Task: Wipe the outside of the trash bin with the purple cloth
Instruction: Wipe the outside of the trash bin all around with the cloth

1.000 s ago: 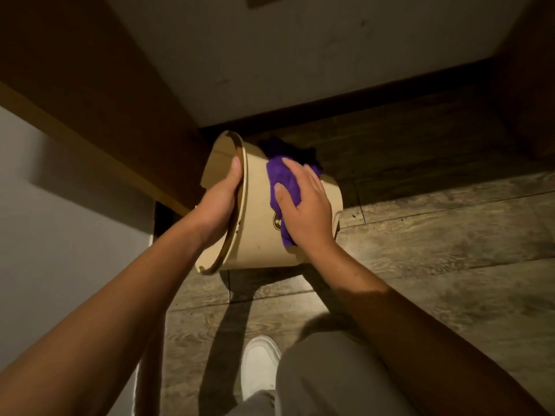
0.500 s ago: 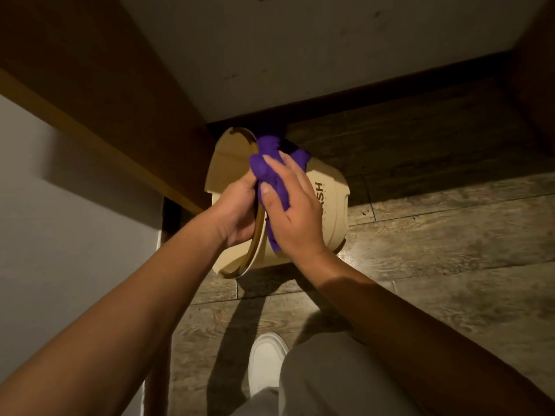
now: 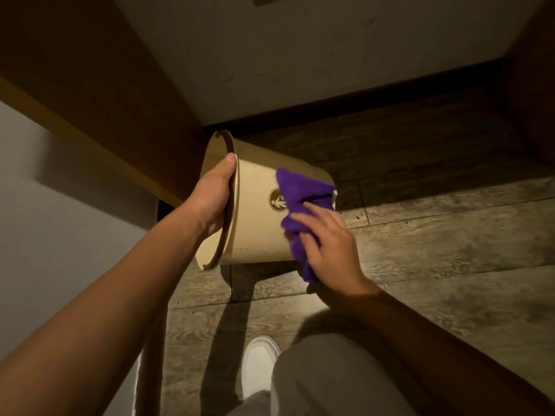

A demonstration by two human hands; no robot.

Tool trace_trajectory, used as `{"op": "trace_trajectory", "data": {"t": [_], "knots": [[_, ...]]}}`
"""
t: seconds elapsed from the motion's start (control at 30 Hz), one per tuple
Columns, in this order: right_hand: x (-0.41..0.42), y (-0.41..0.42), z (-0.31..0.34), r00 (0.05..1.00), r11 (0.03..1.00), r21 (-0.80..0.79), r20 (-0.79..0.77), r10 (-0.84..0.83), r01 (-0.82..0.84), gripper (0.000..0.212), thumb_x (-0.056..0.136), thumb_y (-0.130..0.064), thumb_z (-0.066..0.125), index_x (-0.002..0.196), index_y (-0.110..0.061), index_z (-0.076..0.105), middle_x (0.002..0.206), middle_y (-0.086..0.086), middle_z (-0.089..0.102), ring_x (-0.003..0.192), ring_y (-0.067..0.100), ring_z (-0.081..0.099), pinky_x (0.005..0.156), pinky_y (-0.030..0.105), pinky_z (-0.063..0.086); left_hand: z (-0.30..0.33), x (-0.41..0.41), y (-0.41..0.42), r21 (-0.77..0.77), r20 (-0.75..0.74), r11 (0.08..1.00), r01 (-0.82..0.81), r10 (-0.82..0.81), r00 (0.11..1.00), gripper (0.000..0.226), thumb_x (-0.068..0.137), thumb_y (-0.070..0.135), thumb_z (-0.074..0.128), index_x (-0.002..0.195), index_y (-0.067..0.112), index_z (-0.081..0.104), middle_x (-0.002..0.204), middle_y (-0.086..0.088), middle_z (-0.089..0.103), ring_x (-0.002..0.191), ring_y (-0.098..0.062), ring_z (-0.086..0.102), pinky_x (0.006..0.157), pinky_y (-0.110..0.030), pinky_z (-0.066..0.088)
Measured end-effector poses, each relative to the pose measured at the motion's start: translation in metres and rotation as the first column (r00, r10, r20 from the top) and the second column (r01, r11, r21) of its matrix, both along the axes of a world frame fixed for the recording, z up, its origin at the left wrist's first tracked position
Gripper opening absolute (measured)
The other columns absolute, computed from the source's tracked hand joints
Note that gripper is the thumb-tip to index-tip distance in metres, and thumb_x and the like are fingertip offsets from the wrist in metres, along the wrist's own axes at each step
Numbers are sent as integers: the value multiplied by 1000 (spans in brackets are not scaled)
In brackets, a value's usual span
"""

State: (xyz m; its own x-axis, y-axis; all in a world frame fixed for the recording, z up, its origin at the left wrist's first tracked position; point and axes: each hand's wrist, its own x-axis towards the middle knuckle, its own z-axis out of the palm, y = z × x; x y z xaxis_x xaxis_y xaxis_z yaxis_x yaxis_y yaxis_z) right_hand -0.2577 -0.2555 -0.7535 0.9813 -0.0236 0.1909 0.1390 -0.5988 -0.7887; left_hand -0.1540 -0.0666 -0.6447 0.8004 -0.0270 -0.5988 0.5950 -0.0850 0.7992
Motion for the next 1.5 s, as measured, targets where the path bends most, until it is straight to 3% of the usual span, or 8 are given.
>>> {"op": "trace_trajectory", "data": {"t": [0.23,0.33,0.57,0.8,0.97,1.1,1.2,1.5], "knots": [[96,4,63,971,871,430,-132,-200,237,33,99,-43,66,131,-37,60,130,-1,63,113,12,64,88,27,57,-2,-10,-10,-37,42,997,66,-64,997,44,102,57,42,121,25,66,95,-6,80,87,-25,77,70,-38,62],[110,26,49,962,912,367,-257,-91,184,43,103,-48,58,142,-30,58,139,5,60,124,22,60,102,43,54,-4,-12,-15,0,105,990,144,-143,984,44,104,54,40,128,25,63,105,-11,77,93,-29,75,79,-40,63],[36,37,-35,994,992,129,104,-11,-2,56,104,-52,50,157,-52,32,172,-14,22,161,16,15,125,45,24,-5,-10,-5,322,305,939,119,-222,926,42,107,47,35,115,19,65,103,-12,74,97,-33,72,76,-44,57],[54,-22,-62,728,747,251,-545,-416,615,46,107,-30,54,151,-36,45,139,4,59,123,28,63,95,45,58,-14,-21,3,526,454,849,-46,-235,859,39,107,42,40,103,12,65,97,-17,69,90,-37,65,78,-55,54],[69,-43,-8,811,765,282,-293,-506,580,41,101,-30,62,141,-37,56,111,-15,61,95,5,64,72,22,52,-21,-22,18,614,463,788,-50,-309,831,33,107,42,39,90,24,60,86,-7,65,76,-23,61,65,-37,46],[71,5,29,970,940,244,-23,-241,239,42,96,-38,61,137,-46,55,115,-31,55,117,16,61,92,34,52,-19,-20,12,629,463,778,-17,-356,812,30,107,42,40,94,25,61,85,0,66,77,-18,64,65,-32,47],[58,31,2,998,995,76,15,-59,57,53,101,-42,59,151,-36,47,152,-9,50,143,19,43,111,37,39,-15,-19,4,604,461,797,8,-358,812,31,106,43,42,97,23,64,86,4,68,77,-11,67,66,-33,52],[14,-25,-71,819,852,88,-342,-460,516,52,99,-32,64,147,-34,46,146,1,55,128,27,58,97,41,54,-3,-20,-8,538,404,843,4,-262,876,45,101,54,47,103,16,72,96,-6,74,89,-26,71,84,-56,58]]}}
